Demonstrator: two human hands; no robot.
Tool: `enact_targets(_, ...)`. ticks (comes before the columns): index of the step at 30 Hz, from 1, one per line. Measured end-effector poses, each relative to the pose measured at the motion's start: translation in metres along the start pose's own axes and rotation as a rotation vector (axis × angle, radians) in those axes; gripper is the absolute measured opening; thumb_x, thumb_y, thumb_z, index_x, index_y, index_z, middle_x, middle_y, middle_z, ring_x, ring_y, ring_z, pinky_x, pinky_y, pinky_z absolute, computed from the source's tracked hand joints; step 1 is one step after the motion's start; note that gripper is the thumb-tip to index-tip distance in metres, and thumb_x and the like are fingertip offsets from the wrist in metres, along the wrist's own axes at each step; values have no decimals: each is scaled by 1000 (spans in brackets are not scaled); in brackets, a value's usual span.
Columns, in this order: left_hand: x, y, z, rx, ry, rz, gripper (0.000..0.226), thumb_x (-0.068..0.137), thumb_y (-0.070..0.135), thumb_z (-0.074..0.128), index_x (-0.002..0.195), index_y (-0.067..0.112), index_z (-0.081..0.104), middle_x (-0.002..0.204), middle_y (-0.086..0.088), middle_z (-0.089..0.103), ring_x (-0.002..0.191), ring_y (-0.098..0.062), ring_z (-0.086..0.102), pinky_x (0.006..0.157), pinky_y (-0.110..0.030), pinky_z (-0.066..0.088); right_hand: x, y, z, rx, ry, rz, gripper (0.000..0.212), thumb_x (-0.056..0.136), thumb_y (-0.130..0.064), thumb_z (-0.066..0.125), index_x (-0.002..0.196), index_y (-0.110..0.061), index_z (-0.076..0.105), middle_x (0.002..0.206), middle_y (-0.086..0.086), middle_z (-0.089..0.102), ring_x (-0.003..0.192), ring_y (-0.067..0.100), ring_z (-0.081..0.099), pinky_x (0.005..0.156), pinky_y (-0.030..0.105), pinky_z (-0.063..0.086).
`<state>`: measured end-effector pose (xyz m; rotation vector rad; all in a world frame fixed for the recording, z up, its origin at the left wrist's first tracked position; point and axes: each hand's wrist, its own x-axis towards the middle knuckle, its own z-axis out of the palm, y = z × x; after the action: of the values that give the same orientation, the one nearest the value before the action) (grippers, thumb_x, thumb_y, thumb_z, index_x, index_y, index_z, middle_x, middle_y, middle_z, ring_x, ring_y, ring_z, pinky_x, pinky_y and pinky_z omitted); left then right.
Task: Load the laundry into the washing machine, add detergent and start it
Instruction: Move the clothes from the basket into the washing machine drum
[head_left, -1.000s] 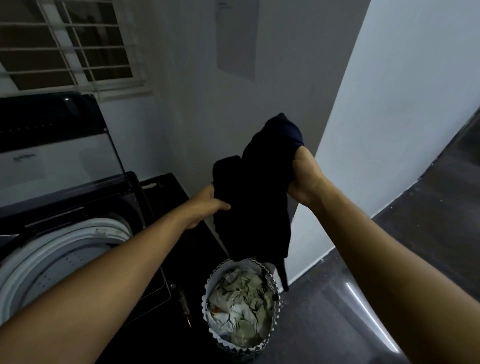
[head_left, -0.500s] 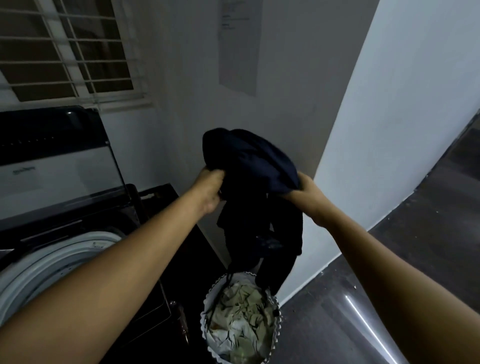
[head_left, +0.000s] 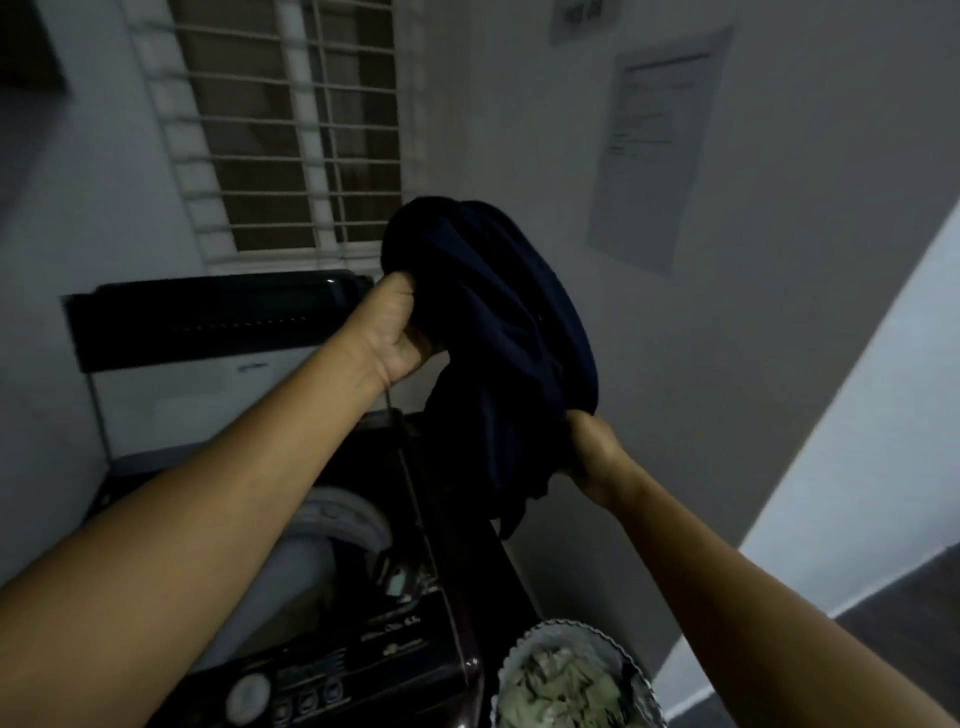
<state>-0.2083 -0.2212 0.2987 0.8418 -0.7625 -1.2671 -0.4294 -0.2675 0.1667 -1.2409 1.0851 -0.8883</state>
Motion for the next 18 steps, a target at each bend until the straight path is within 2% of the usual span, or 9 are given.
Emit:
enact_targets(2, -6, 15, -38, -14, 58, 26, 25, 102, 22, 48, 116, 15, 68, 104, -8, 76, 100, -26, 69, 81, -39, 59, 6, -22, 30, 114, -29, -56, 30, 100, -13, 40, 119, -12, 64, 97, 10, 69, 76, 21, 67, 63, 34, 54)
enact_targets(5, -17, 31, -97, -43, 153, 48, 28, 104, 26, 45, 111, 17, 70, 102, -7, 76, 98, -25, 68, 89, -40, 56, 16, -52, 82, 240, -104, -139, 36, 105, -26, 41, 129, -15, 65, 121, 11, 71, 109, 30, 69, 93, 46, 56)
enact_targets(7, -25, 36, -132, -69, 217, 43, 30, 104, 30, 44, 111, 17, 70, 104, -6, 76, 100, -25, 68, 91, -40, 55, 22, -65, 117, 316, -145, -149, 39, 105, -29, 41, 134, -14, 63, 129, 12, 68, 120, 33, 63, 101, 49, 53)
enact_targets(10, -37, 38, -184, -84, 300, 22, 34, 103, 37, 45, 113, 17, 70, 109, -8, 75, 103, -26, 68, 94, -40, 55, 33, -66, 171, 376, -193, -87, 44, 104, -32, 42, 137, -10, 60, 133, 17, 64, 123, 38, 59, 100, 50, 53)
enact_targets(13, -46, 29, -232, -91, 379, -53, 34, 102, 39, 47, 107, 17, 72, 103, -8, 76, 94, -26, 71, 83, -37, 59, 44, -49, 217, 394, -248, -31, 47, 103, -37, 43, 137, -9, 59, 136, 19, 62, 125, 39, 58, 103, 53, 50)
enact_targets(16, -48, 3, -282, -97, 440, -163, 34, 101, 39, 49, 113, 15, 70, 117, -12, 72, 110, -31, 66, 95, -43, 54, 52, -15, 252, 310, -231, 64, 40, 106, -32, 39, 122, -8, 67, 120, 16, 71, 107, 34, 68, 86, 44, 57)
enact_targets(18, -49, -19, -316, -94, 477, -242, 33, 100, 38, 50, 111, 15, 70, 120, -14, 70, 113, -32, 64, 100, -46, 51, 60, 17, 272, 166, -226, 125, 35, 103, -25, 42, 115, -4, 68, 108, 19, 72, 99, 39, 68, 81, 43, 57)
